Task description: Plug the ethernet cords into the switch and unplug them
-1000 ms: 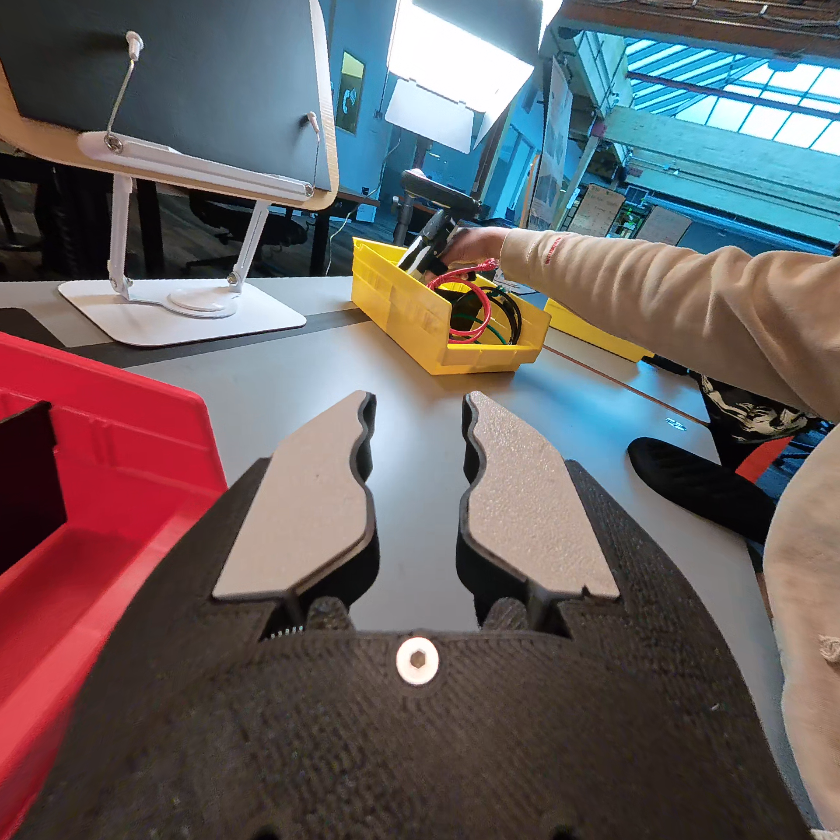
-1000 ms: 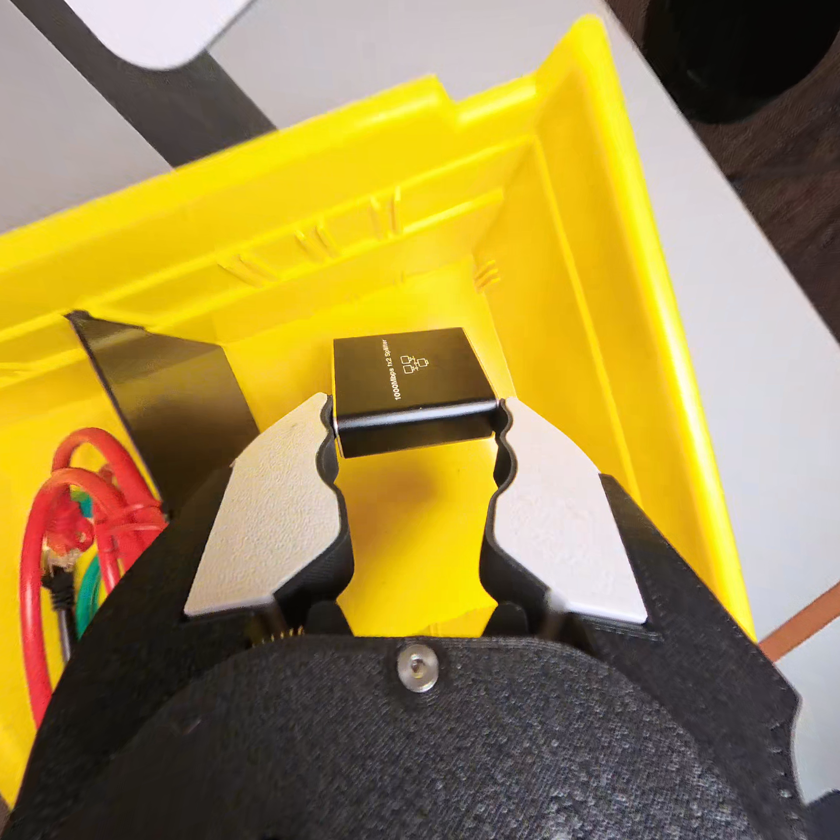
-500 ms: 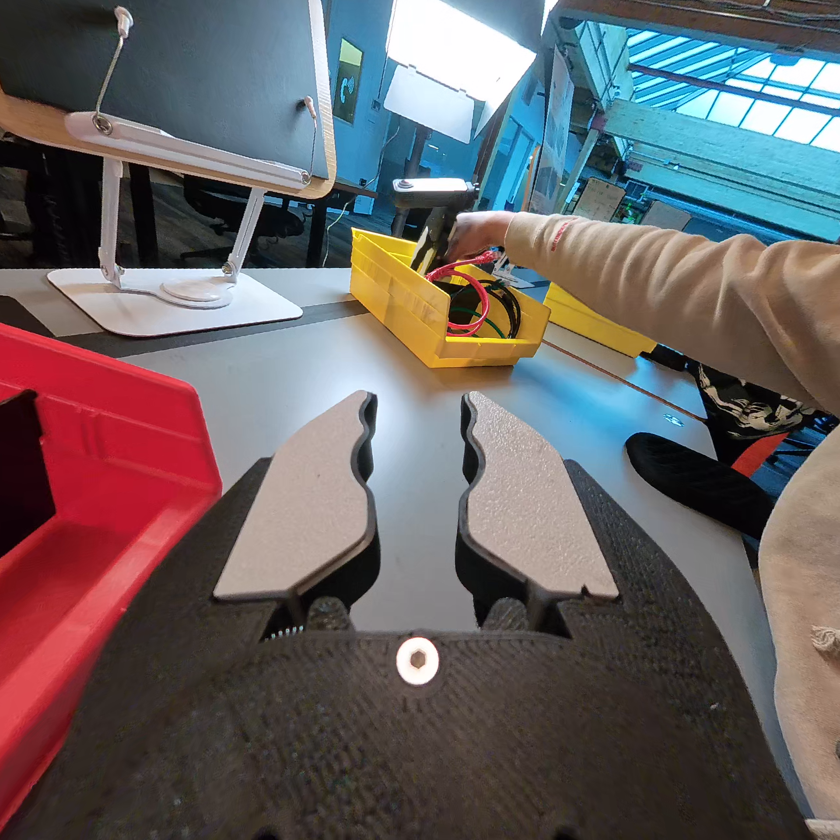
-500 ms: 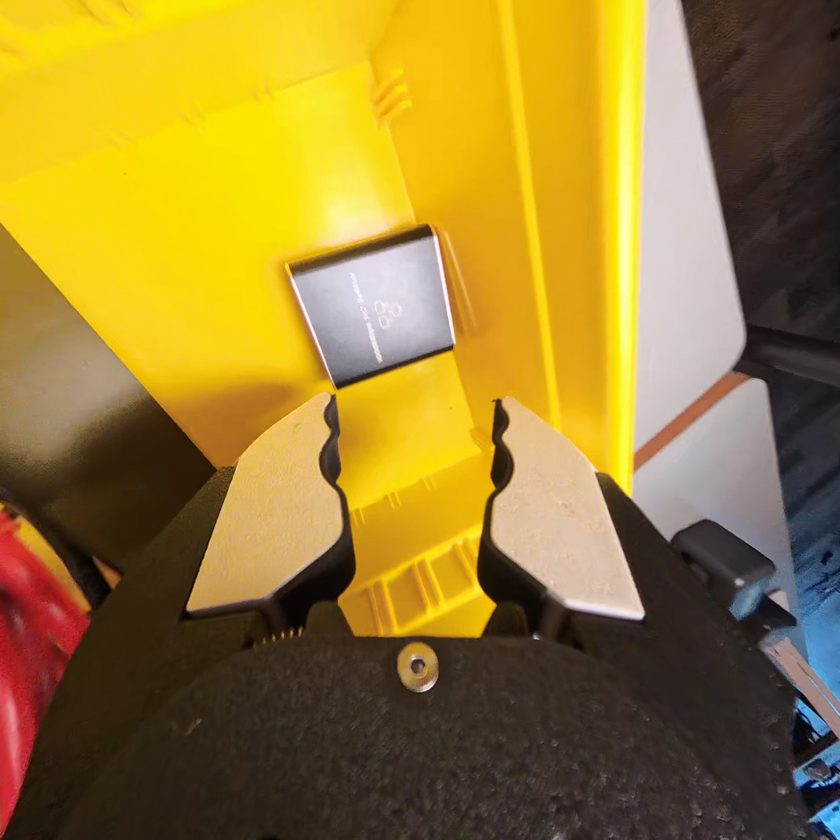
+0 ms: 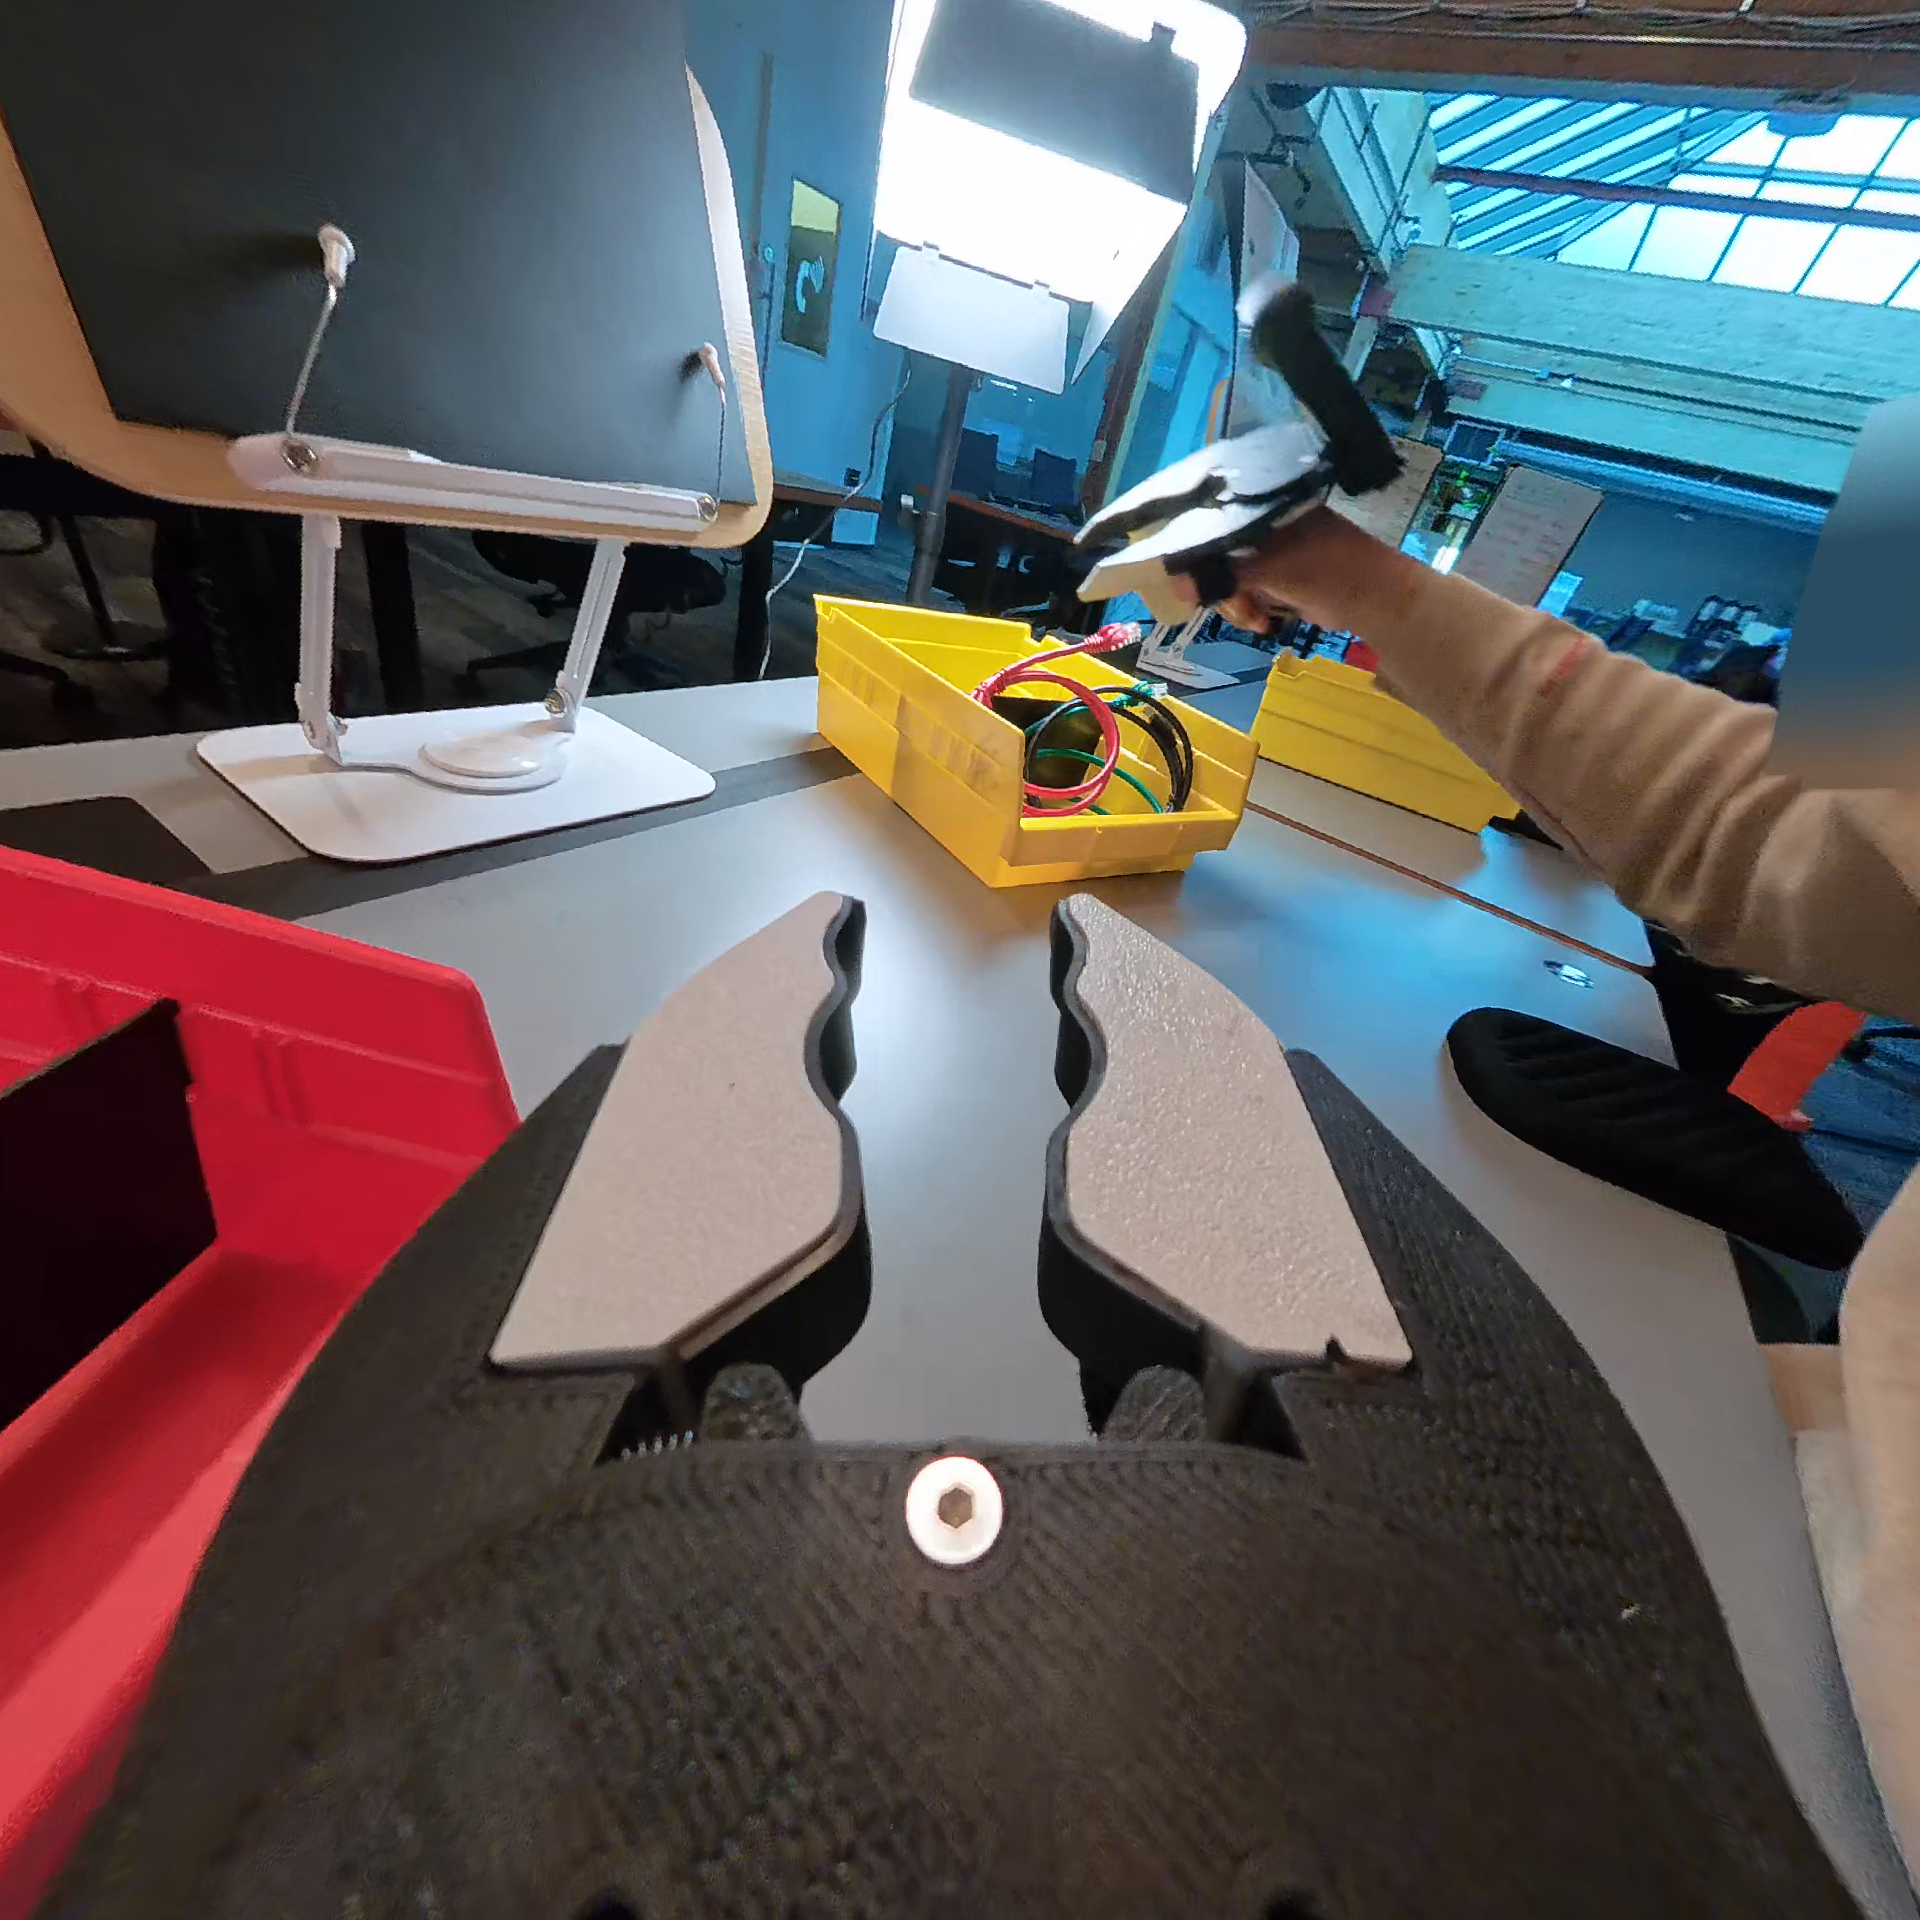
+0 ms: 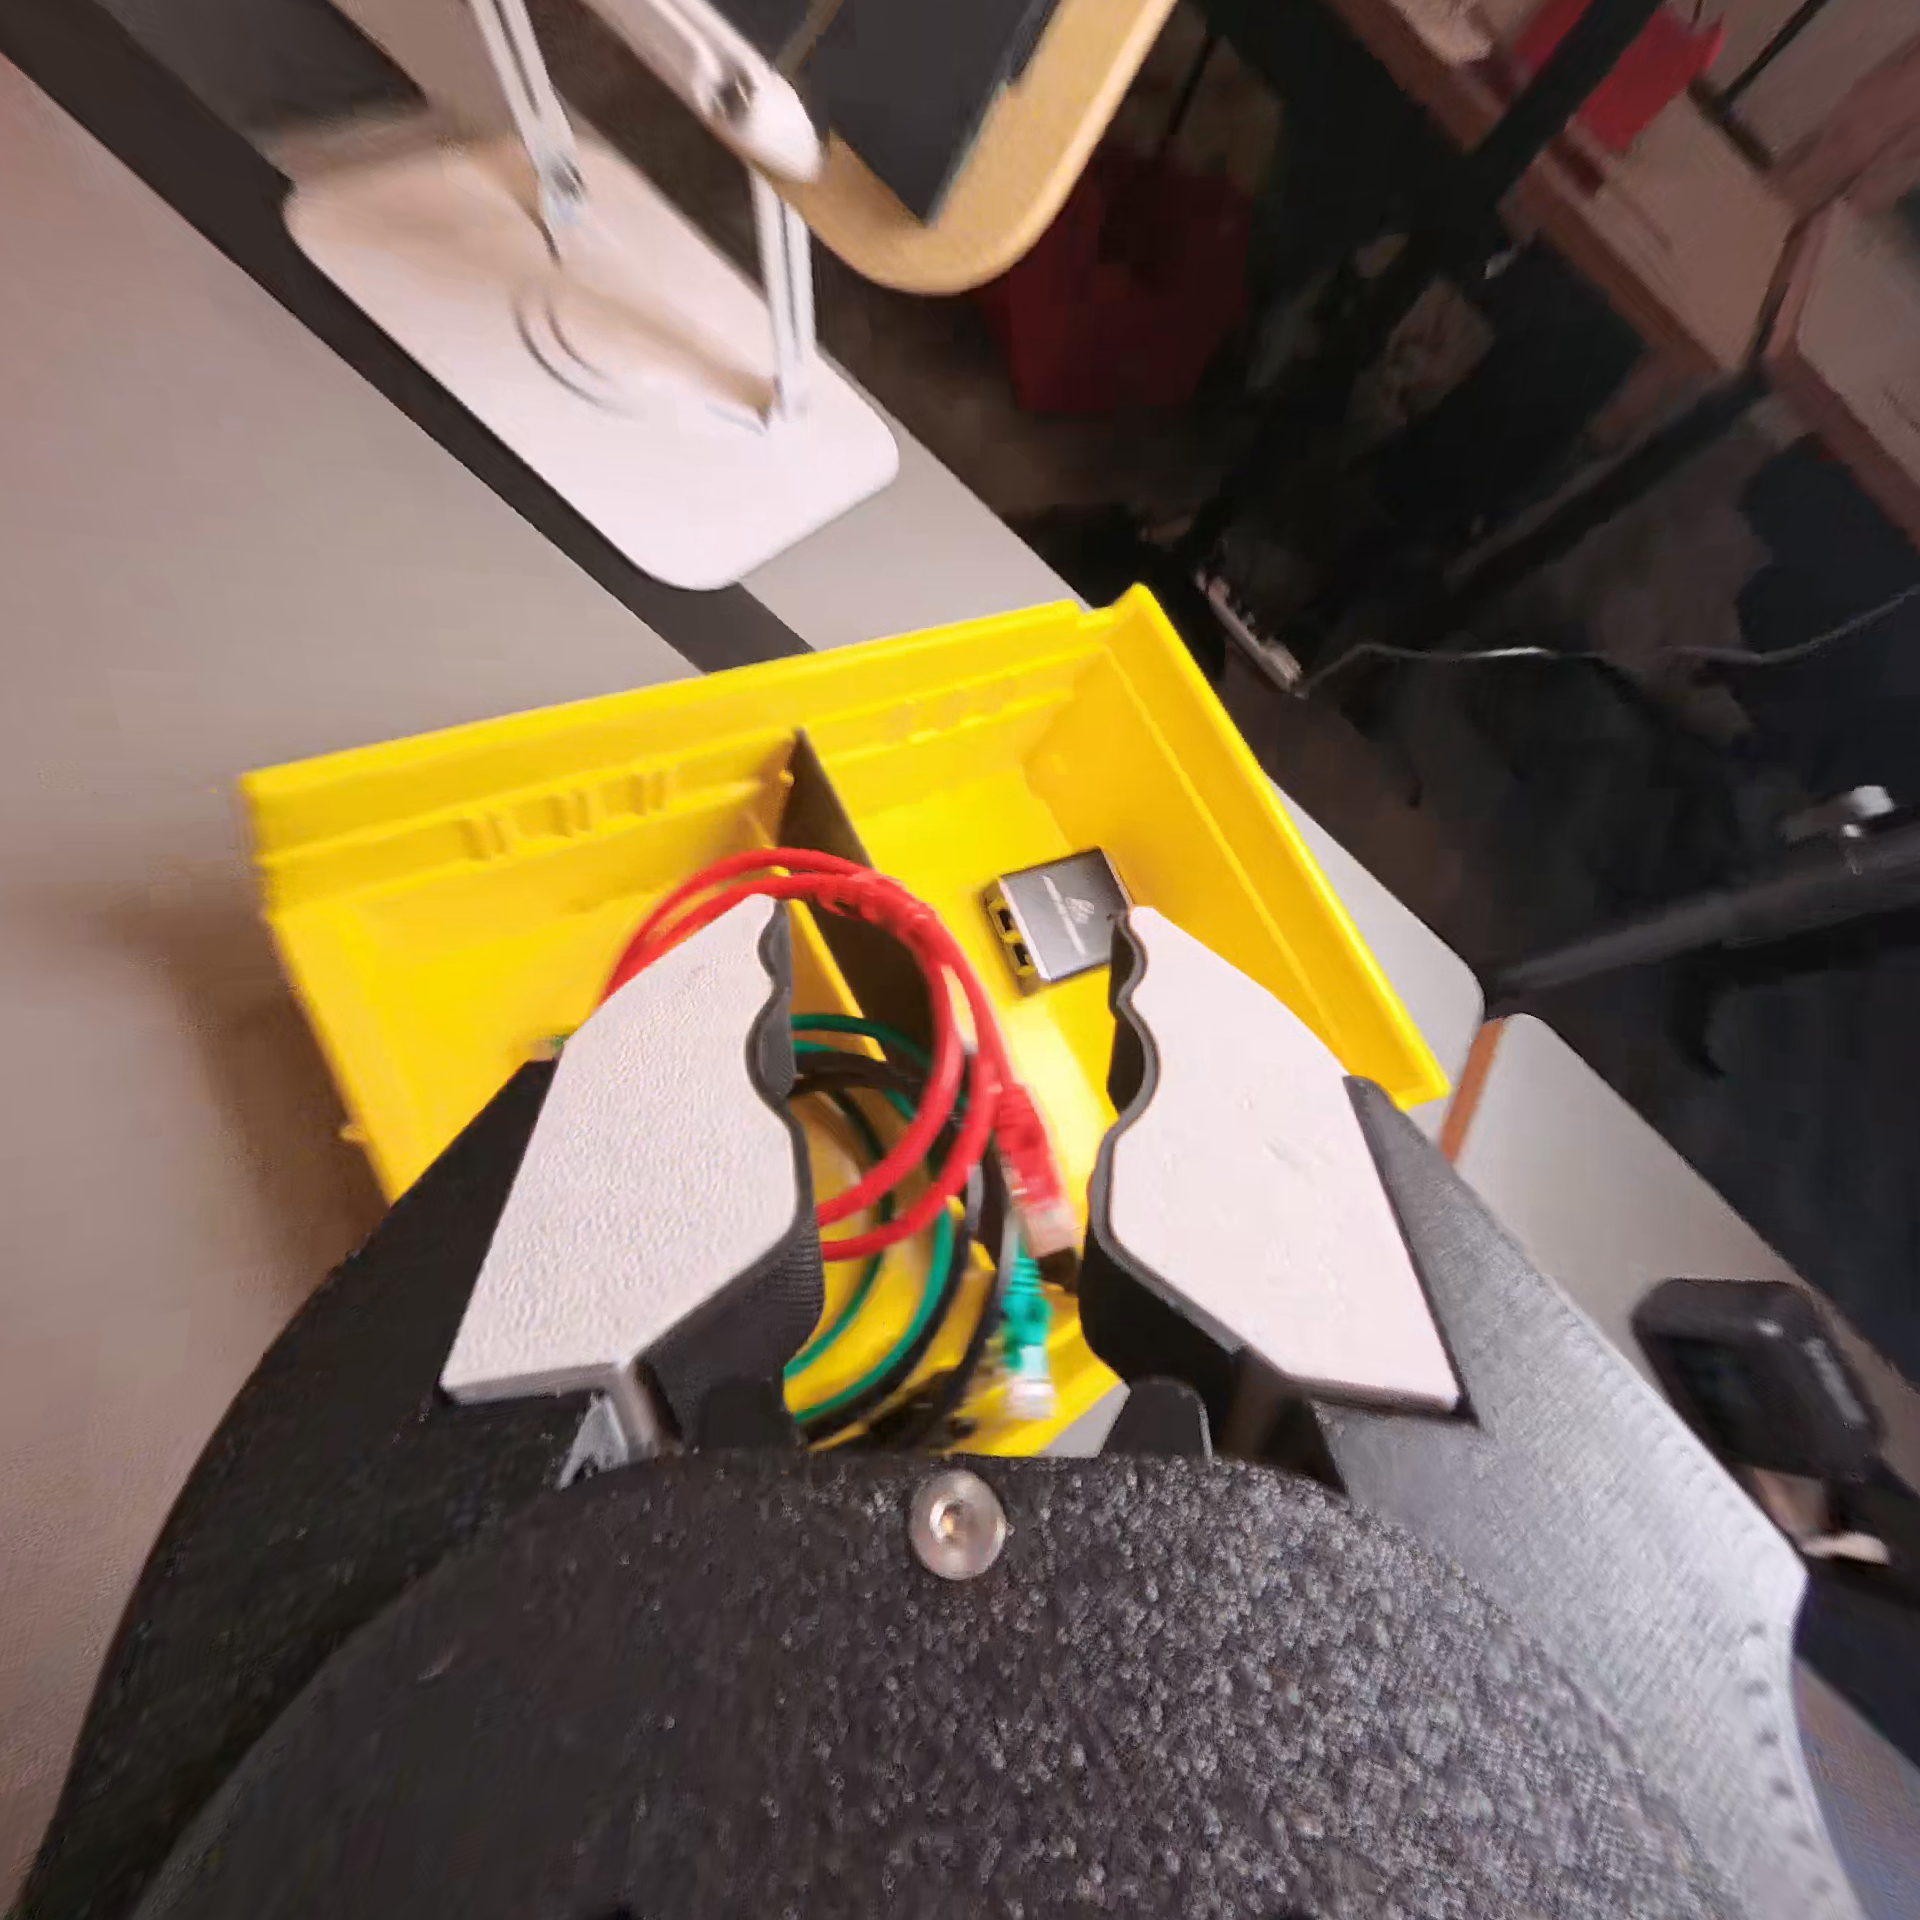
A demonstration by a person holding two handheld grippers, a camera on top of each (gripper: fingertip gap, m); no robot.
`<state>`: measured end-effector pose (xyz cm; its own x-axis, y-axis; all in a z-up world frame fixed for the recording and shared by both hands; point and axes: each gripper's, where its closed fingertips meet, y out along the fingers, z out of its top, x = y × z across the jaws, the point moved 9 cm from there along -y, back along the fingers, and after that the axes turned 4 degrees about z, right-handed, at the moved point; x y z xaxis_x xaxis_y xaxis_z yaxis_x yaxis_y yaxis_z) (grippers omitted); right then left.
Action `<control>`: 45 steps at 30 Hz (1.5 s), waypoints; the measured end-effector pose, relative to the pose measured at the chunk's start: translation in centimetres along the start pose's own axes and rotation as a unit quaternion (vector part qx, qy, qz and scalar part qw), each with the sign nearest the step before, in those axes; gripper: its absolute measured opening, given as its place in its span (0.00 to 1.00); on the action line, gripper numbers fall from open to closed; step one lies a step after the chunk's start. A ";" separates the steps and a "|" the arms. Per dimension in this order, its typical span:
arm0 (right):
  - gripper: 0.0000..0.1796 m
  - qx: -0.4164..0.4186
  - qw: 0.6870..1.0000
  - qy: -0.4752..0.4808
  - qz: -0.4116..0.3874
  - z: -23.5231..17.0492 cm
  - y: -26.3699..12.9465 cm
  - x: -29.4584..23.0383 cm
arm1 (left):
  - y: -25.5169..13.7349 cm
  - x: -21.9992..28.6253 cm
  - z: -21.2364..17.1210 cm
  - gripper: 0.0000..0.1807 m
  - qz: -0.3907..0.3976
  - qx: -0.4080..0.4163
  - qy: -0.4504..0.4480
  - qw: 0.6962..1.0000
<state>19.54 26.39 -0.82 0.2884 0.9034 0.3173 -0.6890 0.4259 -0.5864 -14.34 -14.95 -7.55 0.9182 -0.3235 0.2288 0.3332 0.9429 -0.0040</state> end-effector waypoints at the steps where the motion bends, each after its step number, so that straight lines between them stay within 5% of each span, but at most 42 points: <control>1: 0.32 0.031 0.999 0.016 0.005 -0.3 -0.8 -1.4 | -0.1 0.1 0.1 0.19 0.004 0.002 0.005 1.000; 5: 0.32 0.138 0.987 0.084 0.024 -1.8 -2.5 -6.4 | -0.5 0.0 0.9 0.19 0.024 0.008 0.023 0.999; 14: 0.39 0.221 0.956 0.195 -0.003 -6.0 -1.9 -13.0 | -4.9 -3.3 3.3 0.20 0.162 -0.058 0.129 0.977; 24: 0.43 0.111 0.986 0.113 -0.061 -7.5 1.0 -13.8 | -7.8 -8.0 -0.5 0.27 0.288 -0.303 0.226 0.880; 34: 0.43 -0.004 0.997 0.004 -0.081 -8.7 3.3 -14.2 | -4.4 -9.4 -3.3 0.34 0.251 -0.472 0.285 0.796; 40: 0.40 -0.046 0.996 -0.023 -0.067 -8.8 4.3 -13.9 | -3.3 -10.5 -4.7 0.32 0.230 -0.501 0.290 0.783; 45: 0.35 -0.113 0.991 -0.062 -0.035 -8.8 5.3 -13.3 | -2.7 -10.4 -5.2 0.21 0.200 -0.493 0.288 0.796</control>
<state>17.85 17.05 -14.69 0.2370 0.8647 0.4429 -0.5004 0.4994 -0.7073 -23.64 -14.58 -14.97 0.8445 -0.2631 -0.4664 -0.2652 0.5513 -0.7911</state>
